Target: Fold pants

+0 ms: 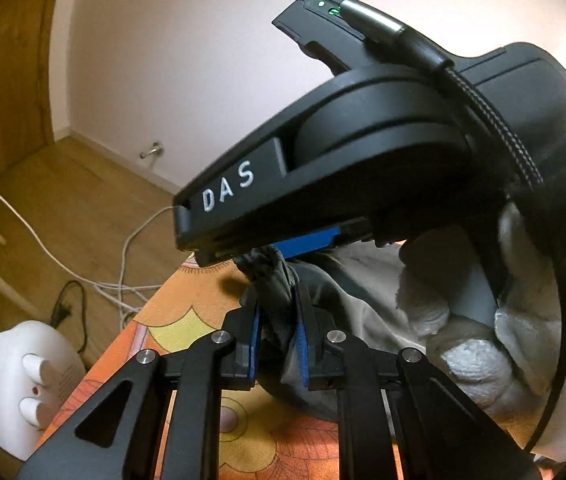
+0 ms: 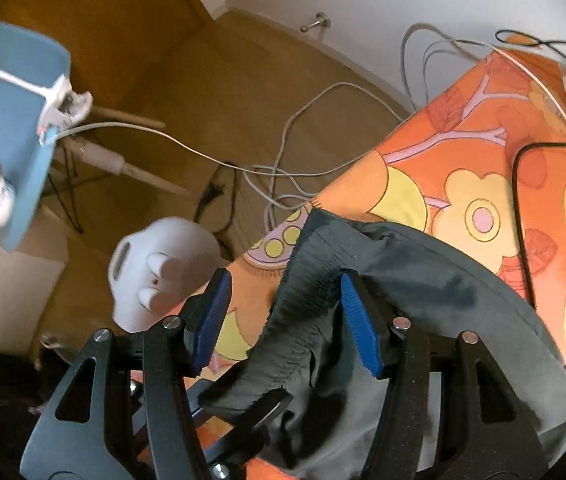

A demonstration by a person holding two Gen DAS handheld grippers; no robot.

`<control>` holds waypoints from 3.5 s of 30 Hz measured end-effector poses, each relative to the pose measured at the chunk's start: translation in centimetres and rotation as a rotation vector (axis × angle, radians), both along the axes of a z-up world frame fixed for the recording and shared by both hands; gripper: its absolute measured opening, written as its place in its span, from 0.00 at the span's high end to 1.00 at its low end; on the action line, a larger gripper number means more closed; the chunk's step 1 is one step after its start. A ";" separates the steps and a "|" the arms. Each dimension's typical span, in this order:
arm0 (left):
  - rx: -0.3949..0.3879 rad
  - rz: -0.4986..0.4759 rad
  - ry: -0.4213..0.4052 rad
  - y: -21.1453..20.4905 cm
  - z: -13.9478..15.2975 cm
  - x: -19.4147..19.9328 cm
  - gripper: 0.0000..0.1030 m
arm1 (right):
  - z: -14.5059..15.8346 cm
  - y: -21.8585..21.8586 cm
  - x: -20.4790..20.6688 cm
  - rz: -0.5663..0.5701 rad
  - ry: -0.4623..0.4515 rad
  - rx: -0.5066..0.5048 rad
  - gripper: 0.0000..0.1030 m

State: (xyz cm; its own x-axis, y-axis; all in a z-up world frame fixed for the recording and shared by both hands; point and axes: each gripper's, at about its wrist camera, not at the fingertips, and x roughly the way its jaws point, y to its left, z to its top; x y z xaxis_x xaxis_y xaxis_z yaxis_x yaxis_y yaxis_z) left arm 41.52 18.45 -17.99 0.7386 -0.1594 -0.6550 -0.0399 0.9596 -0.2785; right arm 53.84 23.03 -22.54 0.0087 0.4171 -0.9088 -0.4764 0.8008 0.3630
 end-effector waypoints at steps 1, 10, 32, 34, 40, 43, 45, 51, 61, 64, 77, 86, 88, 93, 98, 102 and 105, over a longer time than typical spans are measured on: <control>0.001 -0.002 -0.001 -0.1 0.0 0.0 0.87 | 0.0 -0.1 0.0 0.001 -0.004 -0.006 0.46; 0.034 0.025 0.006 -0.8 0.4 -0.8 0.79 | 0.7 -3.9 0.5 -0.102 -0.002 0.130 0.90; -0.194 0.094 0.095 1.6 -1.6 2.0 0.88 | 1.8 -7.7 0.1 -0.137 -0.033 0.263 0.92; -0.173 0.092 0.053 1.2 -1.0 1.7 0.92 | 1.9 -7.9 0.1 -0.135 -0.026 0.274 0.92; -0.028 0.030 -0.050 -0.9 0.7 0.2 0.94 | 3.3 -9.2 0.7 -0.174 -0.001 0.240 0.49; 0.094 -0.032 -0.104 -3.1 1.6 -1.0 0.94 | 4.4 -8.9 0.5 -0.126 0.030 0.236 0.39; 0.176 -0.063 -0.134 -4.6 2.1 -1.5 0.94 | 5.1 -8.4 0.3 -0.092 0.045 0.212 0.38; 0.420 -0.160 -0.215 -9.2 2.6 -3.2 0.94 | 5.3 -6.8 -1.0 0.017 0.092 0.106 0.31; 0.615 -0.262 -0.267 -13.9 2.2 -4.9 0.94 | 4.3 -10.2 -1.6 0.008 0.106 0.018 0.61; 0.552 -0.258 -0.266 -13.4 2.7 -5.0 0.94 | 4.8 -11.8 -1.5 -0.031 0.096 0.051 0.80; 0.444 -0.220 -0.360 -10.1 12.2 -6.9 0.96 | 14.2 -15.1 -3.8 -0.144 -0.035 0.317 0.83; 0.414 -0.233 -0.436 -10.3 17.9 -8.9 0.96 | 22.0 -15.6 -6.2 -0.184 -0.133 0.390 0.84; 0.407 -0.273 -0.440 -11.5 18.7 -9.5 0.95 | 23.1 -16.9 -7.0 -0.199 -0.154 0.388 0.84; 0.307 -0.379 -0.415 -13.1 18.8 -11.3 0.87 | 24.8 -22.3 -8.9 -0.291 -0.189 0.363 0.84; 0.262 -0.441 -0.387 -14.4 17.6 -14.9 0.84 | 25.7 -27.6 -10.9 -0.368 -0.208 0.342 0.84; 0.091 -0.511 -0.295 -15.1 14.6 -16.4 0.84 | 25.6 -31.6 -12.7 -0.418 -0.207 0.337 0.84; 0.062 -0.569 -0.220 -17.6 12.0 -16.5 0.84 | 25.4 -33.6 -13.6 -0.447 -0.202 0.336 0.84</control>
State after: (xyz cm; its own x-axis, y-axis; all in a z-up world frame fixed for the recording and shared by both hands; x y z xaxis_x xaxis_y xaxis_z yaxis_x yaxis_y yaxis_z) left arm 25.06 0.85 -5.98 0.6679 -0.5348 -0.5176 0.5354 0.8284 -0.1650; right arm 40.23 -10.57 2.90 0.4089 0.5979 -0.6895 -0.2059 0.7965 0.5686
